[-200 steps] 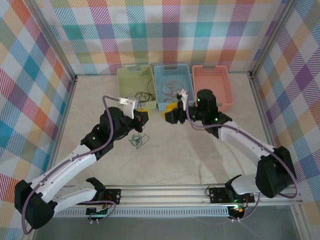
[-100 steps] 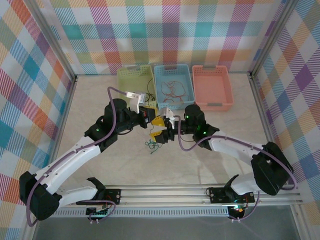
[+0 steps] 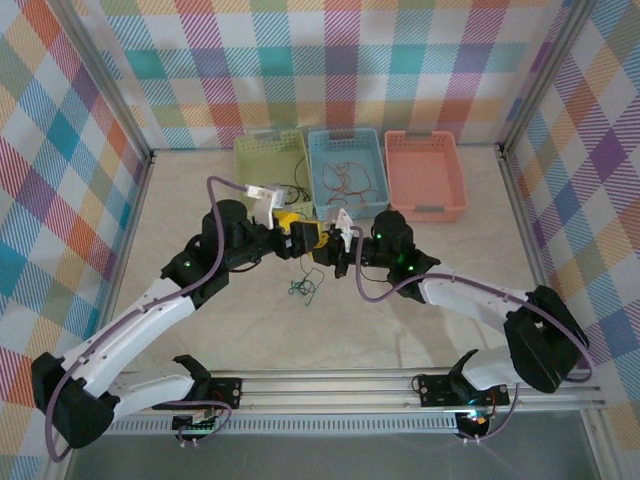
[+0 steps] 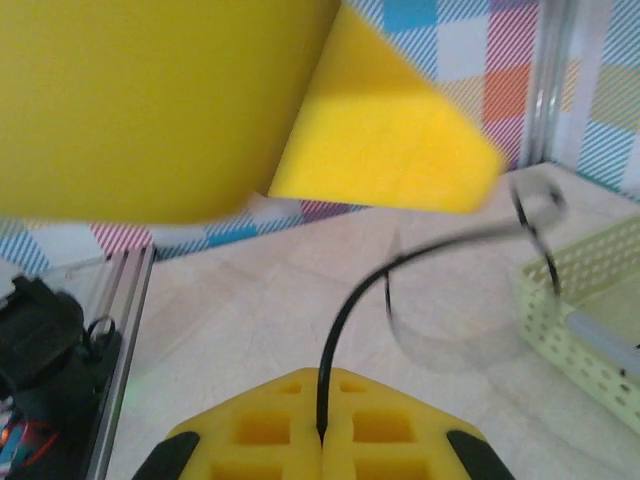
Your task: Untangle the cables
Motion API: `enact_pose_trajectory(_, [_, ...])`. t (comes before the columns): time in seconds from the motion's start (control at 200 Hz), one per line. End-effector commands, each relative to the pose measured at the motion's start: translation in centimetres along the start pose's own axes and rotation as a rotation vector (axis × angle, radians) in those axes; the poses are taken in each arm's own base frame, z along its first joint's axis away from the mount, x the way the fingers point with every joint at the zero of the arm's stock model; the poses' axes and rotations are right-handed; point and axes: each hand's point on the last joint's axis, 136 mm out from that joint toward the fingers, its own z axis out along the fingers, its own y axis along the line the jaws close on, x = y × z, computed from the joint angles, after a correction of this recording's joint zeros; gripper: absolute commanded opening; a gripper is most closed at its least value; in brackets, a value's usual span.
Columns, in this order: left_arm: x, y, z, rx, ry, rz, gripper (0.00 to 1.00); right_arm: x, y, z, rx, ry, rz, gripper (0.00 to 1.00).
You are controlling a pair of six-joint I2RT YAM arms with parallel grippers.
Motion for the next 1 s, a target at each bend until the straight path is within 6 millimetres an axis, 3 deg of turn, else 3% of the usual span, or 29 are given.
enact_pose_trajectory(0.0, [-0.8,0.0,-2.5,-0.039,-0.067,0.079,0.93,-2.9,-1.3,-2.1,0.092,-0.094,0.068,0.00])
enact_pose_trajectory(0.2, [2.6,1.3,-3.8,-0.056,-0.038,0.090,0.95,-5.1,-2.8,-4.6,0.173,-0.138,0.156,0.00])
enact_pose_trajectory(0.35, [6.7,1.7,-2.7,0.021,0.023,0.040,0.93,-7.3,-3.4,-6.1,0.203,-0.172,0.225,0.00])
enact_pose_trajectory(0.485, [9.0,2.5,-1.3,0.032,0.077,-0.002,0.92,-9.6,-3.3,-7.4,0.216,-0.212,0.263,0.00])
enact_pose_trajectory(0.775, [10.8,1.6,0.6,0.106,0.170,-0.010,0.88,-13.8,-1.9,-8.5,0.189,-0.264,0.286,0.00])
enact_pose_trajectory(0.995, [11.6,1.2,1.9,0.109,0.213,0.000,0.83,-15.0,-1.4,-8.5,0.152,-0.289,0.307,0.00])
